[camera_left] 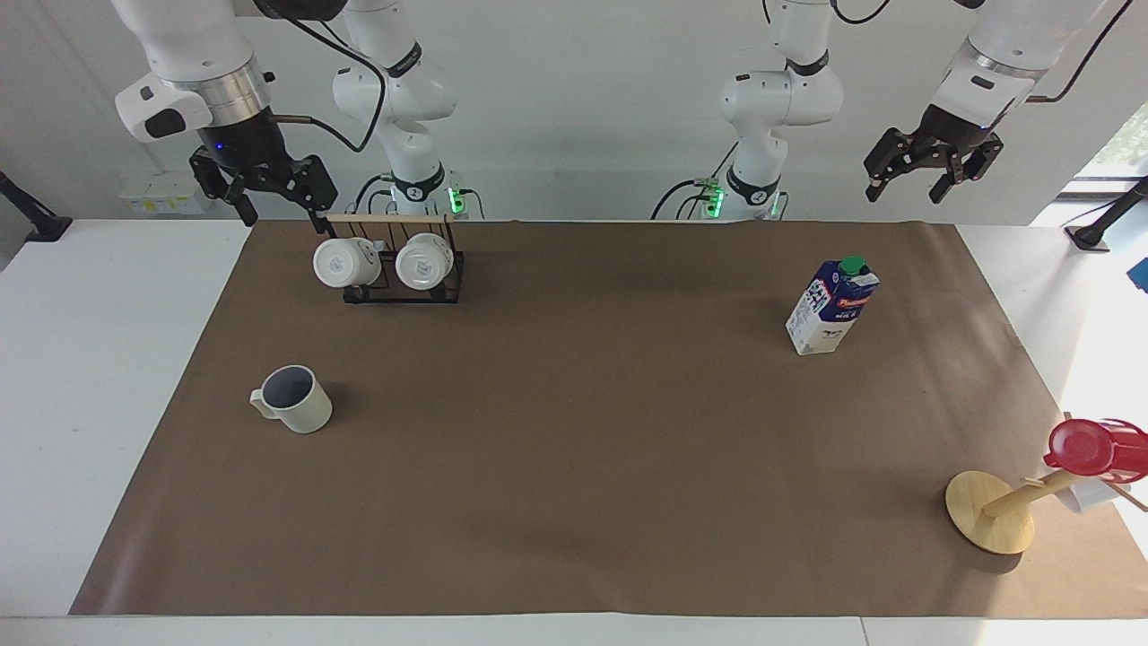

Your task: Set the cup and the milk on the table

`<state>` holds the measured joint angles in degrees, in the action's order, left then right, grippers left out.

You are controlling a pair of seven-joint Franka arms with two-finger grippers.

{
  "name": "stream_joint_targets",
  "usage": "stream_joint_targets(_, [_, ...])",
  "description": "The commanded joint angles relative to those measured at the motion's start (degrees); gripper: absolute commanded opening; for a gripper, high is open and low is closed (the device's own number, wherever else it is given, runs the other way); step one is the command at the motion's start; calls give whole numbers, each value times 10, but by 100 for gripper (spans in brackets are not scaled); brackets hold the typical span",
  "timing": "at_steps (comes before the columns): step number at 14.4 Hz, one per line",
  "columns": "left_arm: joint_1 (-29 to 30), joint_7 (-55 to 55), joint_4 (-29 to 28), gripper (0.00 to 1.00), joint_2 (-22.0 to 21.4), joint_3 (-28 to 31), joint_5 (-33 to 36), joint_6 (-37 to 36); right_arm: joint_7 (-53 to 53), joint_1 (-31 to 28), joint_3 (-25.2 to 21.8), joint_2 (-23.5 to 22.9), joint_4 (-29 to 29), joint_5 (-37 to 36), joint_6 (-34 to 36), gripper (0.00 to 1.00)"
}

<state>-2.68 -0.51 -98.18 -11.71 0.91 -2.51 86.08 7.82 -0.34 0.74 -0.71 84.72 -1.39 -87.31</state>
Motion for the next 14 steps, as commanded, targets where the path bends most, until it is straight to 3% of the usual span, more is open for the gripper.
stream_joint_targets(1, [5,-2,-2,100,-3,-4,0,-6,-24,-4,0,-8,29,5,-32,100])
stream_joint_targets(9, [7,-8,-6,100,-5,-4,-1,-7,-61,-21,-5,-15,173,5,-180,100])
stream_joint_targets(14, [7,-12,-40,100,-25,-4,-1,2,-79,-35,-5,-70,191,0,-262,100])
